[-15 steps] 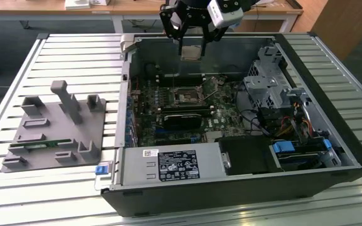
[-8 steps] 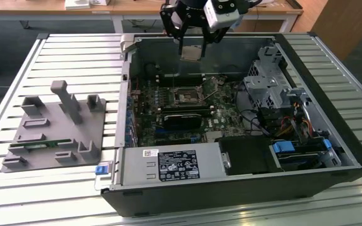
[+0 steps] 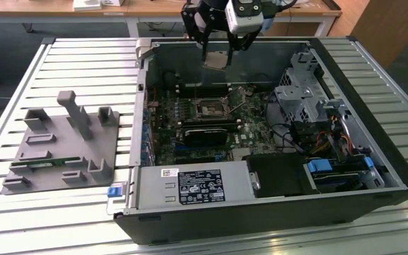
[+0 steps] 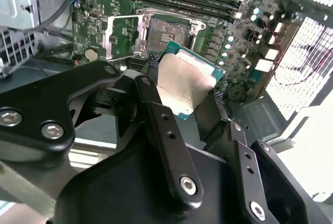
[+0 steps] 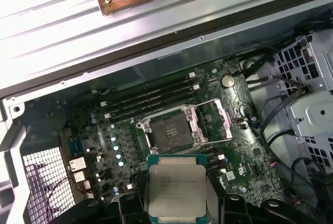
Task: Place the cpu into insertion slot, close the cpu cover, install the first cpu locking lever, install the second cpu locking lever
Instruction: 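Place the cpu into insertion slot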
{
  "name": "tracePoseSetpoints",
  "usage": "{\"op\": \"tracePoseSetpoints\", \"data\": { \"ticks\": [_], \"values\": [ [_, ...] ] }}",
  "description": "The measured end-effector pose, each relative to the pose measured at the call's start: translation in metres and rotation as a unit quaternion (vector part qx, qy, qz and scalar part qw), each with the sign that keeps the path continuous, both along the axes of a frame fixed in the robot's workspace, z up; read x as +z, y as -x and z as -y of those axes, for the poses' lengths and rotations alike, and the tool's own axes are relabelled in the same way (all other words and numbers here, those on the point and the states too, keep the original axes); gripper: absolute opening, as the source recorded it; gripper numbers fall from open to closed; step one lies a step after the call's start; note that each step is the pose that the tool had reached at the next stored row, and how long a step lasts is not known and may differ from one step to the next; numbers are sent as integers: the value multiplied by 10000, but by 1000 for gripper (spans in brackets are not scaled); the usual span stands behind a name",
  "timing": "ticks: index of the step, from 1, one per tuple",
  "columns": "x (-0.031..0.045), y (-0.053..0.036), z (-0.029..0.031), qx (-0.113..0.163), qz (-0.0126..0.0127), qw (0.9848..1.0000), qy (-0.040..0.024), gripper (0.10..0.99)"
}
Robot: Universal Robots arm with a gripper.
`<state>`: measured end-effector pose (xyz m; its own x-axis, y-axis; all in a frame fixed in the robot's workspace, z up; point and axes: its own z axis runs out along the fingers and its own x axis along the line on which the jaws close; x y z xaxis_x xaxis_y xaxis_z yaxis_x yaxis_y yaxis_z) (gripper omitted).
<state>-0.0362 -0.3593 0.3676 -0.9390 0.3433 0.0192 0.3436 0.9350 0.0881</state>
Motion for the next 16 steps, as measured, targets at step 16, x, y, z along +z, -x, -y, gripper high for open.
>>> {"op": "tracePoseSetpoints", "data": {
  "ticks": [16],
  "values": [
    [-15, 0, 0, -1012, 0, 9949, 0, 529]
  ]
}}
